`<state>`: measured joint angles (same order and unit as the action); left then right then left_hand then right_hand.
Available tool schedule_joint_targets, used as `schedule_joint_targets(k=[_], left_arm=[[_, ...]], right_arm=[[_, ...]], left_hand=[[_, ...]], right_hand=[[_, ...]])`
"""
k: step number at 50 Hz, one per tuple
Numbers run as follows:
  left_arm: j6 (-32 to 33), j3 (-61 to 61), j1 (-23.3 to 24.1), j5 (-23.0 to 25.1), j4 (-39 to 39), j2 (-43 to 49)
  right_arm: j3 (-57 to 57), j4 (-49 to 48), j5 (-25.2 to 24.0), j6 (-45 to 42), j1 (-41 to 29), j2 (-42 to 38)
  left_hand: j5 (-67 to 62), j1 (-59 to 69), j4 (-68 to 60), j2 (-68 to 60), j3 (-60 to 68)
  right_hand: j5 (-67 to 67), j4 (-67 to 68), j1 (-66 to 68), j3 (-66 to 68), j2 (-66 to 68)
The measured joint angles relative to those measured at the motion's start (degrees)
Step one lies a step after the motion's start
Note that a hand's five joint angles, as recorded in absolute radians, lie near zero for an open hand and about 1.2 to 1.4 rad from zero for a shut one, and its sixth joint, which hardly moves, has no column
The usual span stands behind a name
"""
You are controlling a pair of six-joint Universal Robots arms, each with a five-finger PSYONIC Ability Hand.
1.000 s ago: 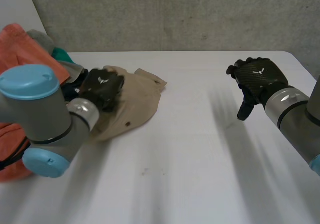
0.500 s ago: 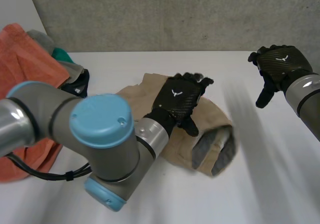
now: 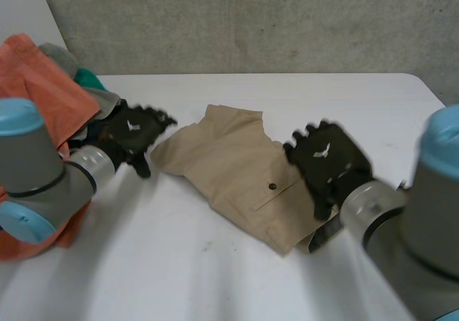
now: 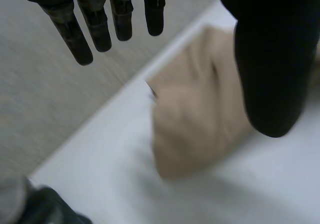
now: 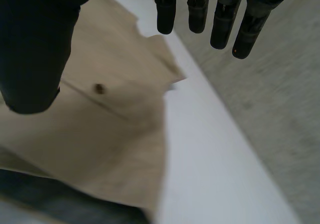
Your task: Fold the laundry.
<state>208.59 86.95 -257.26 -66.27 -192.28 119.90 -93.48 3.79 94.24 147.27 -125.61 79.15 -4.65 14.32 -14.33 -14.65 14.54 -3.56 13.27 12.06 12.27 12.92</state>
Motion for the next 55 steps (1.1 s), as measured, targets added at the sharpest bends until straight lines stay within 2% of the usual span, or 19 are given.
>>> schedule_joint_targets(k=[9,14,15,18,20,22,23,24,25,27,32,36,37,41,48,49,50,52,55], left_arm=[[5.22,-4.2,0.98,1.24,0.74,10.03],[5.07,-5.64,2.82,1.06,-0.26,11.83],[5.03,-5.85,3.07,0.99,-0.48,11.98],[4.96,-6.11,3.39,0.88,-0.82,12.17],[4.81,-6.86,4.4,0.48,-2.47,12.54],[4.81,-6.93,4.51,0.43,-2.74,12.57],[4.84,-7.13,4.95,0.14,-3.79,12.56],[4.86,-7.18,5.15,-0.07,-4.23,12.52],[4.88,-7.2,5.36,-0.39,-4.67,12.47],[4.89,-7.23,5.64,-1.1,-5.34,12.34],[4.75,-7.21,6.43,-4.57,-7.37,11.63],[4.4,-6.76,7.1,-8.03,-8.83,7.63],[4.28,-6.66,7.18,-8.37,-8.97,6.61],[2.66,-5.97,7.5,-9.64,-9.4,-0.26],[-5.05,-4.94,8.05,-10.54,-9.09,-15.12],[-6.16,-4.63,8.14,-10.52,-8.97,-16.48],[-7.02,-4.26,8.21,-10.5,-8.88,-17.4],[-7.95,-3.58,8.34,-10.48,-8.84,-18.23],[-8.78,-2.18,8.64,-10.5,-8.84,-18.07]], right_arm=[[-0.92,-3.85,4.92,16.88,-4.27,-10.26],[-1.16,-6.9,5.02,19.98,-4.44,-14.34],[-1.15,-7.48,5.01,20.1,-4.43,-14.87],[-1.12,-8.37,5.0,20.18,-4.42,-15.63],[-0.76,-11.2,4.98,19.93,-4.33,-17.87],[-0.69,-11.56,4.97,19.87,-4.32,-18.17],[-0.43,-12.62,4.93,19.65,-4.27,-19.11],[-0.31,-13.02,4.91,19.57,-4.25,-19.43],[-0.24,-13.18,4.9,19.53,-4.24,-19.56],[-0.06,-13.71,4.84,19.41,-4.15,-19.92],[0.29,-14.43,4.58,19.16,-3.8,-19.5],[0.75,-14.02,3.84,18.13,-3.32,-14.72],[0.89,-13.85,3.67,17.76,-3.24,-13.57],[2.09,-12.52,2.5,15.13,-2.19,-7.85],[5.96,-3.85,-1.29,8.36,1.39,-0.31],[6.11,-2.54,-1.53,8.16,1.59,-0.11],[6.08,-0.91,-1.73,8.35,1.78,0.05],[5.69,0.76,-1.85,9.25,1.92,0.1],[3.25,2.33,-1.75,14.34,1.9,-0.13]], left_hand=[[-11.55,12.29,-11.65,-11.28,11.36],[-19.07,20.54,-19.5,-19.03,19.08],[-26.48,28.45,-27.06,-26.7,26.7],[-26.48,28.45,-27.06,-26.7,26.7],[-46.4,45.97,-47.08,-47.01,46.56],[-47.84,46.98,-48.57,-48.2,47.98],[-52.58,50.57,-53.47,-53.01,52.76],[-52.8,50.57,-53.88,-53.47,53.2],[-52.8,50.57,-54.1,-53.69,53.47],[-52.81,50.57,-54.18,-53.72,53.47],[-52.81,50.57,-54.26,-53.77,53.47],[-52.81,50.57,-54.26,-53.79,53.53],[-52.81,50.57,-54.27,-53.83,53.53],[-52.81,50.57,-54.27,-53.85,53.63],[-52.81,50.57,-54.28,-53.89,53.69],[-52.81,50.57,-54.28,-53.89,53.69],[-52.8,50.57,-54.28,-53.89,53.69],[-52.81,50.57,-54.28,-53.9,53.69],[-52.81,50.57,-54.28,-53.93,53.72]], right_hand=[[0.0,0.0,0.0,0.0,0.0],[0.0,0.0,0.0,0.0,0.0],[0.0,0.0,0.0,0.0,0.0],[0.0,0.0,0.0,0.0,0.0],[-0.06,0.14,0.23,0.27,0.13],[-1.32,1.19,1.51,1.62,1.64],[-14.14,14.77,14.7,15.81,16.37],[-18.45,19.36,18.9,20.43,20.0],[-30.7,32.56,29.18,34.84,34.85],[-42.52,44.56,38.87,45.61,46.91],[-42.52,44.56,38.87,45.61,46.91],[-42.52,44.56,38.87,45.61,46.91],[-52.75,54.55,49.22,55.21,54.81],[-52.94,54.57,49.39,55.44,54.81],[-51.51,53.01,47.44,53.13,52.52],[-36.38,36.8,31.71,37.63,35.59],[-32.1,32.28,27.82,33.15,32.08],[-14.8,14.81,12.94,15.63,14.63],[-5.63,5.6,5.76,6.79,6.57]])
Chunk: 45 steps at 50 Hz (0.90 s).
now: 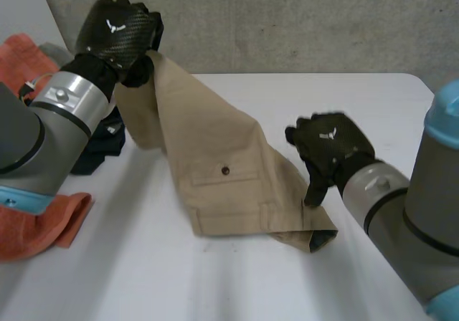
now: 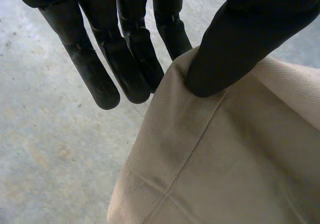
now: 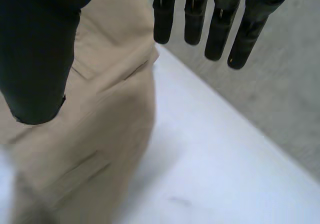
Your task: Fold the laundry.
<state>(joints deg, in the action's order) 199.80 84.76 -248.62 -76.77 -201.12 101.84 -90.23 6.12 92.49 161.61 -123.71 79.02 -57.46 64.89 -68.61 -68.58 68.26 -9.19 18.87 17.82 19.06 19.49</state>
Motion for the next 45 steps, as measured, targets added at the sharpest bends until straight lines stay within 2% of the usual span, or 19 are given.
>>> schedule_joint_targets(k=[3,8,12,16,19,24,39,45], left_arm=[[0.0,0.3,0.08,-0.02,0.02,0.5],[1.81,0.25,0.36,-0.21,0.09,4.72],[3.16,-0.31,0.4,-0.27,0.05,6.21],[4.31,-0.96,0.37,-0.35,-0.02,7.09],[4.64,-1.3,0.34,-0.39,-0.06,7.29],[4.64,-1.36,0.32,-0.4,-0.12,7.47],[4.51,-1.39,-0.49,-0.4,-0.36,9.22],[4.47,-1.3,-0.7,-0.36,-0.4,9.64]], right_arm=[[-0.87,-0.23,0.06,1.78,-0.06,-0.09],[-6.85,-7.08,0.09,13.72,-1.61,-1.59],[-8.33,-11.49,-0.1,16.25,-4.35,-3.81],[-8.11,-15.54,-0.05,13.68,-8.48,-7.98],[-6.89,-18.66,0.22,7.45,-11.54,-13.01],[-4.85,-22.32,-0.04,2.08,-12.97,-17.83],[6.44,-24.68,-0.33,0.6,-17.27,-28.18],[10.04,-24.31,-0.31,0.31,-17.84,-31.59]], left_hand=[[0.0,0.0,0.0,-0.01,0.0],[0.0,0.0,0.0,-0.02,0.03],[0.0,0.0,0.0,-0.02,0.03],[0.0,0.0,-0.01,-0.03,0.04],[0.0,0.0,-0.03,-0.03,0.04],[0.0,0.0,-0.2,-0.03,0.04],[0.0,0.0,-0.21,-0.03,0.04],[0.0,0.0,-0.21,-0.03,0.04]], right_hand=[[0.74,-0.68,-0.57,-0.74,-0.57],[3.2,-2.24,-2.48,-3.69,-3.02],[3.2,-2.24,-2.48,-3.69,-3.02],[3.2,-2.24,-2.48,-3.69,-3.01],[3.18,-2.24,-2.48,-3.67,-3.01],[2.17,-2.04,-2.29,-2.63,-2.85],[-2.05,2.7,2.75,2.69,1.14],[-8.89,10.79,9.87,10.46,9.87]])
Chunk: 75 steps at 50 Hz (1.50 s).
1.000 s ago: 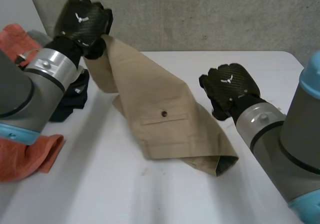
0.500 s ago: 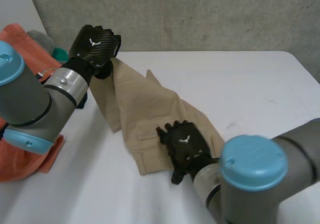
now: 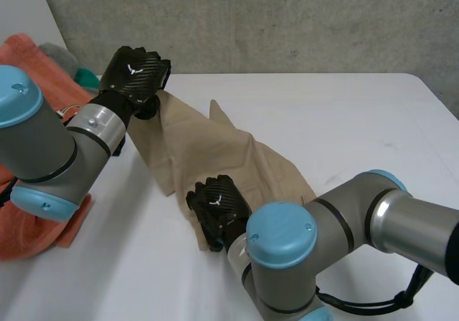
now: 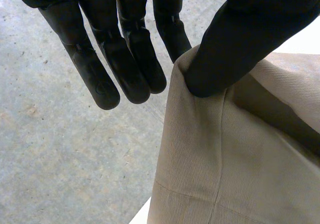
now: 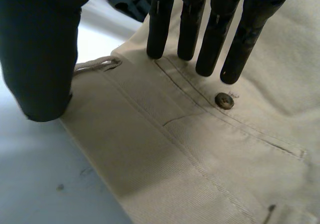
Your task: Fold the laundry.
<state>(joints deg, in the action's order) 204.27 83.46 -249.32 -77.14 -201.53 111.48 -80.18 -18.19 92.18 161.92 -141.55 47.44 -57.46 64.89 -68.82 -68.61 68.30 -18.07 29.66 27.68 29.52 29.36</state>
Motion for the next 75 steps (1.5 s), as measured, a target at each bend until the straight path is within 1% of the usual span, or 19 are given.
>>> schedule_joint_targets(k=[4,6,8,12,17,19,24,26,27,34,35,38,46,56,58,60,64,68,75], left_arm=[[-0.01,-0.05,-0.1,0.04,-0.01,0.17],[-0.02,-0.09,-0.11,0.04,-0.01,0.26],[-0.02,-0.12,-0.12,0.04,-0.01,0.33],[-0.05,-0.18,-0.26,-0.01,0.01,0.36],[-0.14,-0.2,-0.53,-0.08,0.14,0.0],[-0.2,-0.19,-0.57,-0.11,0.23,-0.28],[-0.27,-0.07,-0.39,-0.12,0.41,-0.71],[-0.29,0.03,-0.23,-0.11,0.46,-0.81],[-0.3,0.08,-0.16,-0.11,0.47,-0.76],[-0.32,0.31,0.07,-0.09,0.51,0.0],[-0.31,0.33,0.07,-0.09,0.52,0.08],[-0.3,0.34,0.01,-0.06,0.52,0.28],[-0.35,0.19,-0.26,-0.03,0.52,0.35],[-0.37,0.18,-0.15,0.02,0.44,0.32],[-0.37,0.16,-0.13,0.03,0.41,0.32],[-0.37,0.15,-0.12,0.03,0.41,0.32],[-0.37,0.05,-0.11,0.06,0.4,0.32],[-0.36,0.03,-0.11,0.06,0.41,0.32],[-0.37,0.03,-0.11,0.06,0.43,0.32]], right_arm=[[1.56,-0.01,-0.03,-0.61,0.04,-1.61],[2.17,0.0,-0.02,-0.88,0.07,-2.14],[2.52,0.05,0.0,-1.05,0.09,-2.44],[3.09,0.79,0.24,-1.3,0.38,-2.28],[2.44,2.79,0.44,-1.16,2.13,1.28],[1.69,4.51,0.26,-1.26,4.1,4.84],[0.31,9.15,-1.56,-1.7,7.42,10.15],[-0.36,11.75,-3.54,-1.57,8.3,11.01],[-0.62,12.55,-4.51,-1.25,8.37,10.93],[-1.1,13.07,-8.12,1.74,6.0,6.89],[-1.05,12.85,-8.3,1.94,5.65,6.38],[-0.66,11.75,-8.96,2.23,4.41,4.64],[1.42,9.61,-10.34,-1.16,3.29,1.16],[5.44,8.81,-9.95,-4.96,3.36,-2.57],[6.21,8.6,-9.73,-5.08,3.39,-3.15],[6.38,8.55,-9.67,-5.09,3.4,-3.27],[7.89,7.72,-9.11,-5.01,3.46,-4.28],[8.39,6.96,-8.94,-4.91,3.47,-4.47],[9.26,6.13,-8.82,-4.87,3.48,-4.42]], left_hand=[[0.0,0.0,0.0,0.0,0.0],[0.0,0.0,-0.01,0.0,0.0],[0.0,0.0,-0.01,0.0,0.0],[0.0,0.0,-0.01,0.0,0.0],[0.0,0.0,-0.01,0.0,0.0],[0.0,0.0,-0.02,0.0,0.0],[0.0,0.0,-0.02,0.0,0.0],[0.0,0.0,-0.02,0.0,0.0],[0.0,0.0,-0.02,0.0,0.0],[0.0,0.0,-0.02,0.0,0.0],[0.0,0.0,-0.02,0.0,0.0],[0.0,0.0,-0.02,0.0,0.01],[0.0,0.0,-0.02,0.0,0.02],[0.0,0.0,-0.02,-0.01,0.02],[0.0,0.0,-0.03,-0.01,0.02],[0.0,0.0,-0.03,-0.01,0.03],[0.0,0.0,-0.03,-0.02,0.03],[0.0,0.0,-0.03,-0.03,0.03],[0.0,0.0,-0.03,-0.03,0.03]], right_hand=[[-15.1,15.55,14.77,15.75,16.7],[-18.49,19.0,17.91,19.2,19.53],[-29.83,30.29,26.94,31.02,31.3],[-38.37,38.28,31.44,38.27,38.15],[-38.41,38.28,32.53,38.27,38.15],[-38.41,38.28,33.53,38.27,38.15],[-37.84,37.43,33.01,37.47,37.2],[-25.54,23.0,20.19,23.06,23.1],[-12.58,10.0,8.34,10.04,9.82],[0.89,-2.71,-2.66,-2.85,-2.87],[5.54,-7.4,-6.7,-7.15,-6.83],[8.78,-10.41,-9.53,-9.97,-9.06],[9.19,-10.47,-9.7,-10.27,-9.22],[5.49,-6.78,-5.76,-6.15,-7.99],[3.46,0.0,0.3,0.35,0.47],[3.36,0.42,0.71,0.79,0.94],[-3.18,10.06,9.11,10.33,9.68],[-10.78,12.89,11.76,13.13,12.2],[-11.78,12.67,11.39,12.58,12.74]])
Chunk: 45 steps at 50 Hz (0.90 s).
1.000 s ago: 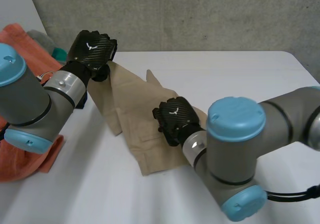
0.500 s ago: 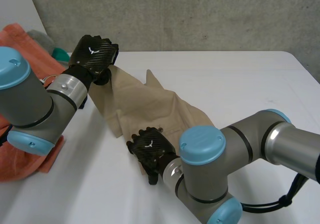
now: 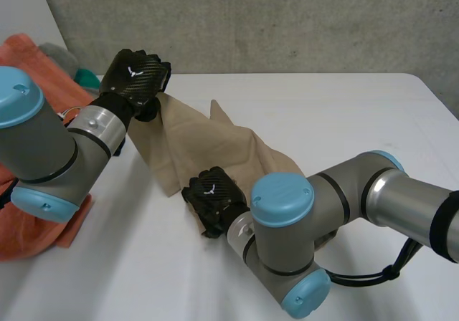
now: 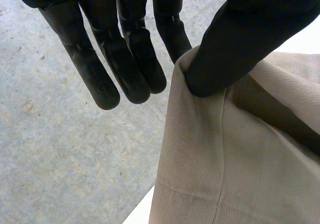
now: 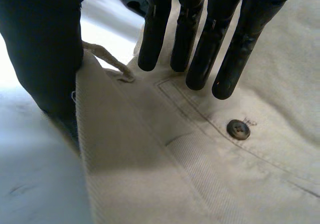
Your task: Fold the laundry.
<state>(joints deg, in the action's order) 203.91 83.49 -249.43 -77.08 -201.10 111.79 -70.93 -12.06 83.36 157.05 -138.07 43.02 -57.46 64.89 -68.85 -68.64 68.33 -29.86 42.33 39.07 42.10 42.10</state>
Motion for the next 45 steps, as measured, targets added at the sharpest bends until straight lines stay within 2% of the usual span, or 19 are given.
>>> schedule_joint_targets(k=[5,7,9,16,18,21,22,23,24,25,26,28,30,31,33,34,39,45], left_arm=[[-0.01,0.03,0.0,0.0,0.01,0.0],[-0.01,0.06,0.0,-0.02,0.01,0.0],[-0.02,0.07,-0.01,-0.04,0.02,0.0],[-0.01,0.07,-0.24,-0.1,0.49,-0.27],[0.0,0.13,-0.25,-0.19,1.57,-1.07],[0.0,0.14,-0.25,-0.26,2.15,-1.62],[-0.04,0.14,-0.17,-0.62,4.9,-4.56],[-0.04,0.14,-0.17,-0.62,4.9,-4.56],[-0.09,0.12,0.02,-1.0,8.04,-8.22],[-0.09,0.12,0.02,-1.0,8.04,-8.22],[-0.16,-0.1,0.29,-1.26,10.48,-11.72],[-0.33,-0.66,0.68,-1.43,12.36,-15.54],[-0.52,-1.17,1.01,-1.54,13.44,-18.41],[-0.9,-1.97,1.43,-1.68,14.5,-22.14],[-1.46,-3.05,1.78,-1.98,15.23,-25.84],[-1.88,-3.89,1.96,-2.29,15.58,-28.1],[-3.43,-7.61,2.35,-3.8,16.26,-34.35],[-3.81,-12.53,2.84,-4.43,17.45,-32.67]], right_arm=[[0.55,-0.08,0.06,-0.05,0.0,-0.47],[0.98,-0.11,0.28,-0.04,0.02,-0.9],[1.36,-0.11,0.64,-0.02,0.08,-1.13],[1.94,0.59,3.67,0.69,2.06,1.93],[0.67,1.8,4.47,1.63,4.67,6.62],[0.3,2.17,4.58,1.85,5.29,7.68],[-1.41,4.45,4.81,3.09,8.73,13.42],[-1.41,4.45,4.81,3.09,8.73,13.42],[-2.91,7.37,4.78,4.45,12.56,19.12],[-2.91,7.37,4.78,4.45,12.56,19.12],[-3.79,10.23,4.41,6.16,16.47,25.16],[-3.99,11.8,3.71,7.68,19.03,29.89],[-3.99,12.0,3.57,7.93,19.4,30.63],[-3.76,13.38,2.06,10.11,22.46,37.34],[-3.57,13.67,1.54,10.72,23.29,39.34],[-2.92,14.26,0.45,11.89,24.99,43.61],[-0.98,15.74,-0.94,13.23,27.44,50.15],[2.74,18.52,-1.42,13.61,28.8,51.2]], left_hand=[[0.0,0.0,0.0,0.0,0.0],[0.0,0.0,0.0,0.0,0.0],[0.0,0.0,-0.01,0.0,0.0],[0.0,0.0,-0.01,0.0,0.0],[0.0,0.0,-0.01,-0.01,0.03],[0.0,0.0,-0.01,-0.01,0.03],[0.0,0.0,-0.02,-0.02,0.04],[0.0,0.0,-0.02,-0.02,0.04],[0.0,0.0,-0.01,-0.02,0.04],[0.0,0.0,-0.01,-0.02,0.04],[0.0,0.0,-0.01,-0.03,0.04],[0.0,0.0,-0.02,-0.05,0.06],[0.0,0.0,-0.02,-0.05,0.06],[0.0,0.0,-0.02,-0.06,0.13],[0.0,0.0,-0.02,-0.07,0.16],[0.0,0.0,-0.02,-0.08,0.16],[0.0,0.0,-0.02,-0.08,0.17],[0.0,0.0,-0.02,-0.13,0.2]], right_hand=[[-2.03,2.23,2.4,2.36,2.35],[-17.78,17.62,16.16,17.85,18.05],[-24.62,24.18,21.48,24.33,24.77],[-25.48,25.75,21.54,25.73,25.45],[-25.48,25.75,21.54,25.73,25.45],[-25.48,25.75,21.54,25.73,25.45],[-25.48,25.76,21.54,25.73,25.45],[-25.48,25.76,21.54,25.73,25.45],[-25.48,25.76,21.54,25.73,25.45],[-25.48,25.76,21.54,25.73,25.45],[-25.48,25.76,21.54,25.73,25.45],[-25.48,25.78,22.07,25.73,25.45],[-25.48,25.78,22.07,25.73,25.45],[-25.49,25.78,22.3,25.73,25.45],[-25.48,25.78,22.3,25.73,25.45],[-25.48,25.79,22.3,25.73,25.45],[-25.48,25.79,22.3,25.73,25.45],[-25.48,25.79,22.3,25.73,25.45]])
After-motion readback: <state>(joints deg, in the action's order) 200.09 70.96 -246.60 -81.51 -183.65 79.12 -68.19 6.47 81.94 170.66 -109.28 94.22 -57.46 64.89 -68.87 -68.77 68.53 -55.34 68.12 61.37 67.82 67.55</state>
